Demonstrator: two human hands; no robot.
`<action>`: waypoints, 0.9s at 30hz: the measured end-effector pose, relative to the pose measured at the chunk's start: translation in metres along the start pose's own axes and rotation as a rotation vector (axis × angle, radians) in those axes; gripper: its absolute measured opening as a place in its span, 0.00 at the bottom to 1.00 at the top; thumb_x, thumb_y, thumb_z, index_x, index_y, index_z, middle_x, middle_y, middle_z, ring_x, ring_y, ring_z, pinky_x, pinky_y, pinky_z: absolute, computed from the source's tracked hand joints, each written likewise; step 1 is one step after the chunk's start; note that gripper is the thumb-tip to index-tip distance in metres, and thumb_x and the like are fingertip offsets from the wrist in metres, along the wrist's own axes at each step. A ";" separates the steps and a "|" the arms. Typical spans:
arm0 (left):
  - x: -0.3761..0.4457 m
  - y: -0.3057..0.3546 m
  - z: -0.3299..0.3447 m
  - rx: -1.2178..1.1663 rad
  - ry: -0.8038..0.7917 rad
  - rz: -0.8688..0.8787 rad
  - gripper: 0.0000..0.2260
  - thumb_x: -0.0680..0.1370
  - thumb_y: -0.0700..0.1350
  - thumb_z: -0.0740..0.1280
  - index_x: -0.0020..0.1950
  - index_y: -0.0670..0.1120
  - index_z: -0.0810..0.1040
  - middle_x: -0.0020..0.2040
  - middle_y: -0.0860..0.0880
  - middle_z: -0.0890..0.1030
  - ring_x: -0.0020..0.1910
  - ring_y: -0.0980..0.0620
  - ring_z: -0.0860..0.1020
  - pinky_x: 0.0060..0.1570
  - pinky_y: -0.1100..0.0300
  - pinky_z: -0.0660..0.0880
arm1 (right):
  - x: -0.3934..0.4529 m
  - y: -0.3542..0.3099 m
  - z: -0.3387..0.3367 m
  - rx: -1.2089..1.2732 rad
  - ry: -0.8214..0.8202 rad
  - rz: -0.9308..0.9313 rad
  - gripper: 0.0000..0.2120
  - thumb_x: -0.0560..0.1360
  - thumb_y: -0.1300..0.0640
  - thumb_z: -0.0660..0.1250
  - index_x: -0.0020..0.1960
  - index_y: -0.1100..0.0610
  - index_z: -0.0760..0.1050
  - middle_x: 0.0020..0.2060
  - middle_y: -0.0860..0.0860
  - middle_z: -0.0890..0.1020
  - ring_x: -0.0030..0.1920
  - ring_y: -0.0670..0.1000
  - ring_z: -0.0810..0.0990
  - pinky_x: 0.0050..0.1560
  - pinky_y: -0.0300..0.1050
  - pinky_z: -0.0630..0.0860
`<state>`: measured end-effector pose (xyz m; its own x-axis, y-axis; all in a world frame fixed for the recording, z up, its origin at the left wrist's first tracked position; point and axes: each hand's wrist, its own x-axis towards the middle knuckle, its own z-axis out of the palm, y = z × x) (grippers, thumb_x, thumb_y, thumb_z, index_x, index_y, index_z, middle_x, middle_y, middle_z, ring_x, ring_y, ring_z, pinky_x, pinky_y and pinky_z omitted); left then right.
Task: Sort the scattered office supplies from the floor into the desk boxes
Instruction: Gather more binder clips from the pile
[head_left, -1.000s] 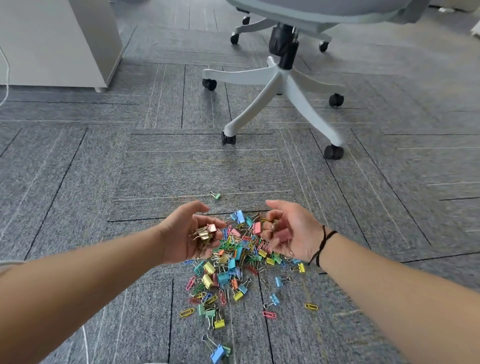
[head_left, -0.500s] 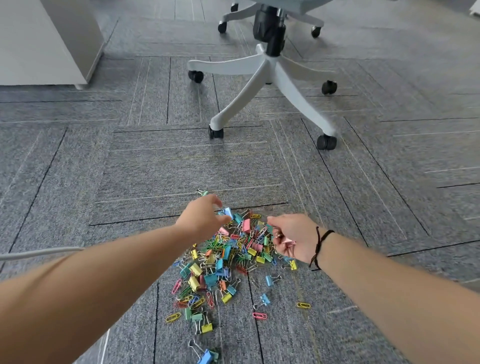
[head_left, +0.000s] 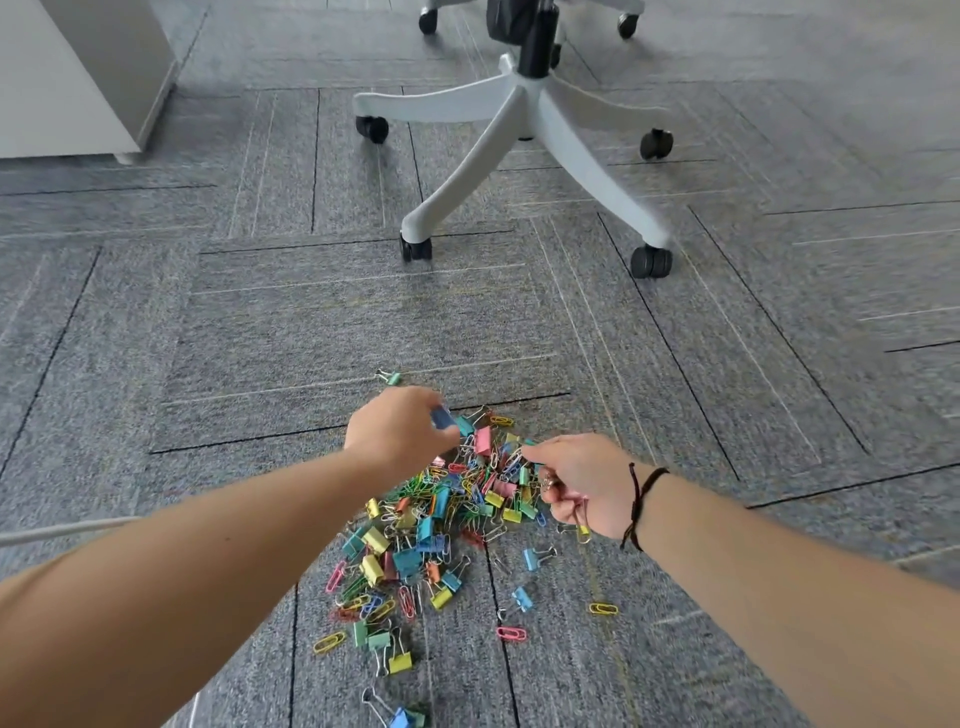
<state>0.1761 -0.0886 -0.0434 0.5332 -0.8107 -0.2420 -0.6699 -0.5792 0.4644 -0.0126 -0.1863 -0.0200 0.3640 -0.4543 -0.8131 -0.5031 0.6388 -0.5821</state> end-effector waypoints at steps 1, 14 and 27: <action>0.001 -0.001 -0.001 -0.098 -0.011 0.008 0.08 0.78 0.54 0.70 0.47 0.50 0.81 0.35 0.54 0.82 0.24 0.59 0.73 0.21 0.67 0.67 | -0.001 -0.001 0.001 0.017 -0.005 0.010 0.07 0.79 0.61 0.69 0.45 0.60 0.71 0.24 0.51 0.70 0.22 0.47 0.66 0.21 0.34 0.58; -0.027 -0.036 -0.063 -1.468 -0.716 -0.287 0.23 0.75 0.55 0.54 0.48 0.40 0.81 0.45 0.40 0.79 0.35 0.47 0.73 0.29 0.63 0.65 | 0.018 -0.016 0.026 -0.316 0.085 -0.246 0.11 0.78 0.58 0.71 0.56 0.60 0.74 0.37 0.54 0.74 0.25 0.47 0.68 0.21 0.40 0.65; -0.049 -0.066 -0.089 -1.464 -0.613 -0.357 0.24 0.76 0.58 0.54 0.47 0.40 0.79 0.45 0.39 0.80 0.37 0.45 0.76 0.30 0.60 0.68 | 0.034 -0.021 0.035 -1.049 0.136 -0.512 0.13 0.71 0.43 0.75 0.47 0.50 0.80 0.36 0.48 0.81 0.27 0.45 0.72 0.30 0.40 0.69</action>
<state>0.2402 -0.0026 0.0131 0.0310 -0.7783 -0.6271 0.6643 -0.4527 0.5948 0.0372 -0.1935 -0.0353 0.6564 -0.6129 -0.4398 -0.7446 -0.4328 -0.5081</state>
